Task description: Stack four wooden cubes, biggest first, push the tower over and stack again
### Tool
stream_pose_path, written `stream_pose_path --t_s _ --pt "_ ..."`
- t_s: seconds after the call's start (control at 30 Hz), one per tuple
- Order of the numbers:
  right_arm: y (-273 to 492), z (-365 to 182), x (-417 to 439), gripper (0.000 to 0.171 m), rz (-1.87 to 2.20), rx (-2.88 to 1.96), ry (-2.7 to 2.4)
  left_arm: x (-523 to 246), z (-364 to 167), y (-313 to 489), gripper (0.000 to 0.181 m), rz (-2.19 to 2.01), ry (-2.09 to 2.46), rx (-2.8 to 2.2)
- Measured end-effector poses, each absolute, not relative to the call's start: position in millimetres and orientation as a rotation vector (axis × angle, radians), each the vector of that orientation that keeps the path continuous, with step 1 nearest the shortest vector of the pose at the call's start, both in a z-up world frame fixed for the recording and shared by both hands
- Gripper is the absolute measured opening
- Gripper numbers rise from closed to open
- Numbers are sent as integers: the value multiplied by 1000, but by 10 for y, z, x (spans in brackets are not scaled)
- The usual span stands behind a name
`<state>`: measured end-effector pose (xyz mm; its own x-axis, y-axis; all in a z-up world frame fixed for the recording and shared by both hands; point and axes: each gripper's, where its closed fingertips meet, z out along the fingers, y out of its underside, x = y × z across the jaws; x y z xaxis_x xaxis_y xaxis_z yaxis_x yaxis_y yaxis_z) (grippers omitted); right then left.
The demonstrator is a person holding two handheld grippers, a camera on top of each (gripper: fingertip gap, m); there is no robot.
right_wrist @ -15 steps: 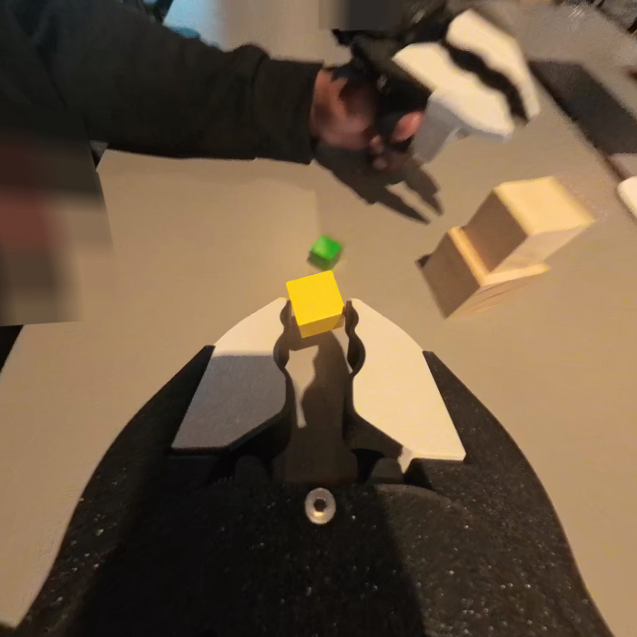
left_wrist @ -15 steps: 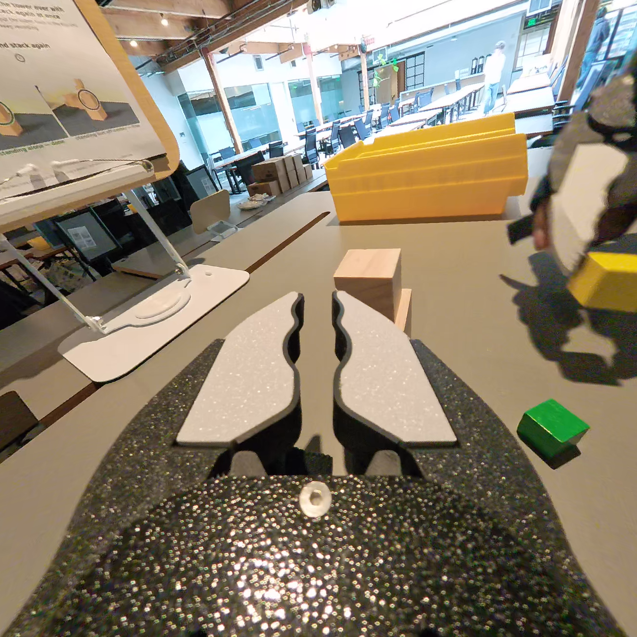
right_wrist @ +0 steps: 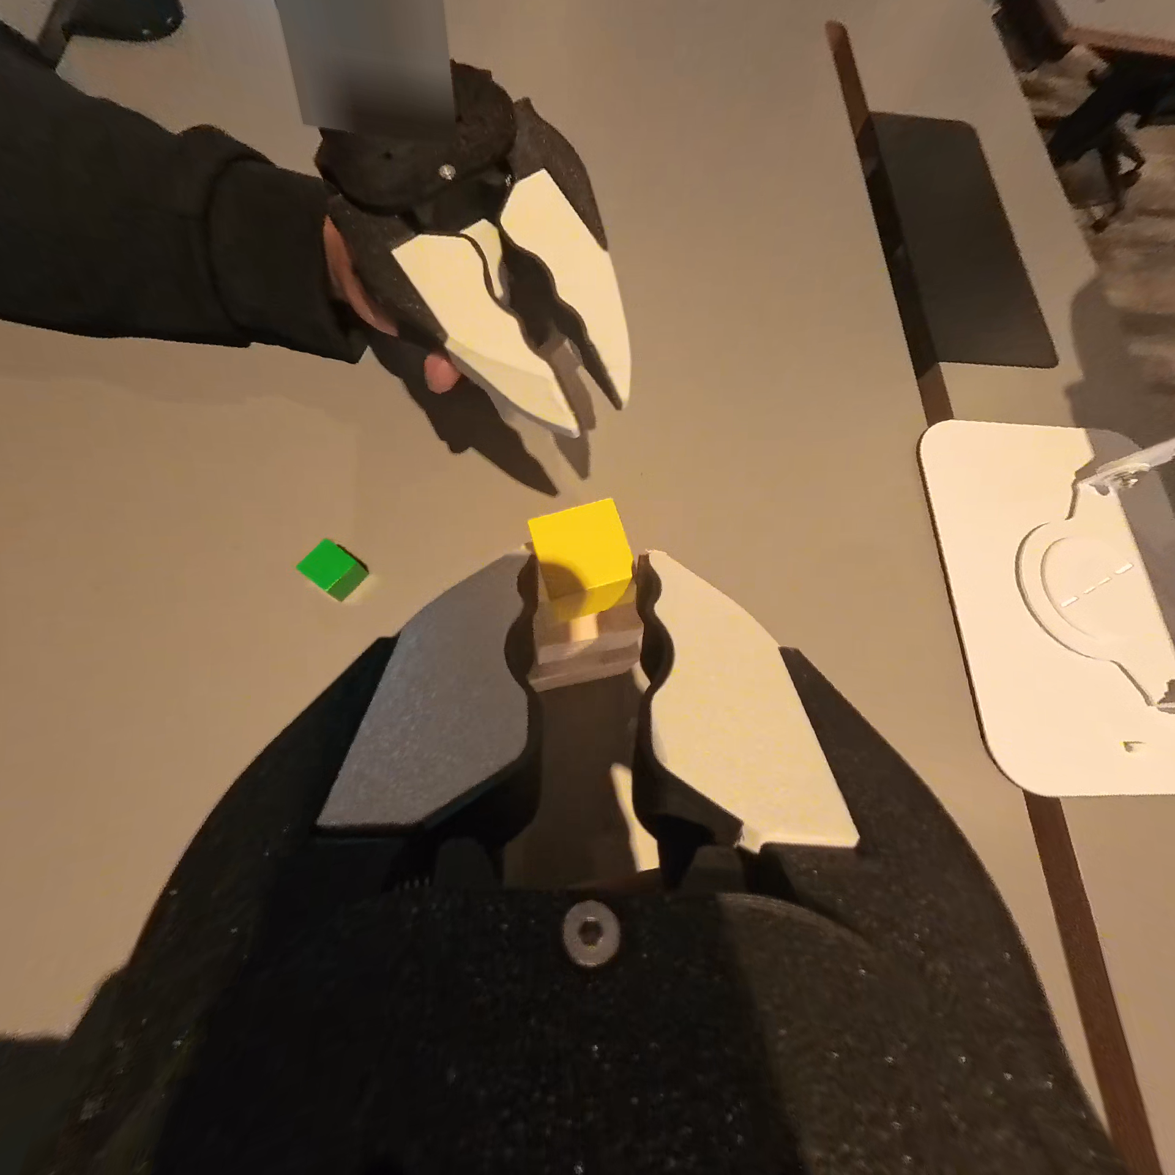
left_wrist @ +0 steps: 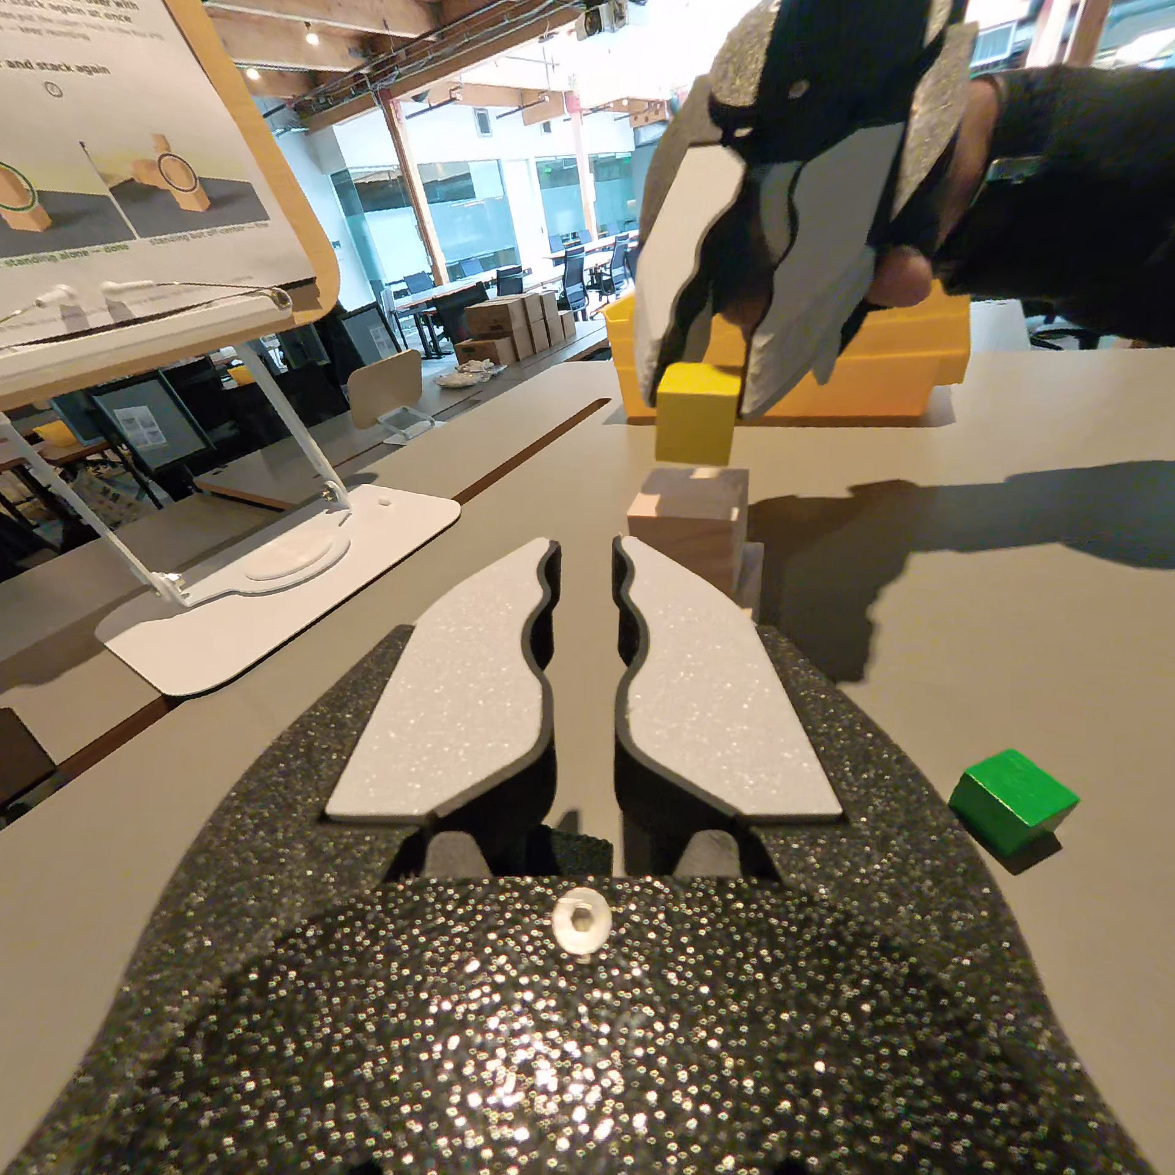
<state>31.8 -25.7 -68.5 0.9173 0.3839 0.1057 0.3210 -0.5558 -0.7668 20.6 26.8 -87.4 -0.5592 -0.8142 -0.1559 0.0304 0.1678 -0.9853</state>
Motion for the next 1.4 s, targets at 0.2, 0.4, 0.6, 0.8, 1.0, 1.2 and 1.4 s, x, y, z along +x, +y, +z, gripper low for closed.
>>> stream_pose_path --t_s 0.2,0.4,0.6,0.8,1.0,1.2,1.4 --pt "-195 -772 334 30 127 -2230 -513 221 -883 275 15 -1476 1726 -767" --pt "-210 -841 318 30 161 -2230 -469 224 -886 276 15 -1471 1726 -768" --pt "-241 -850 353 30 175 -2242 -406 225 -883 282 15 -1468 1720 -770" --pt "-262 -857 354 29 176 -2255 -379 229 -885 286 14 -1463 1719 -773" --pt "-258 -859 353 29 177 -2256 -367 233 -889 284 14 -1458 1723 -773" --pt "-262 -902 340 35 175 -2272 -393 236 -886 289 14 -1466 1723 -779" --pt "-355 -894 324 62 212 -2219 -347 203 -851 292 17 -1514 1715 -766"
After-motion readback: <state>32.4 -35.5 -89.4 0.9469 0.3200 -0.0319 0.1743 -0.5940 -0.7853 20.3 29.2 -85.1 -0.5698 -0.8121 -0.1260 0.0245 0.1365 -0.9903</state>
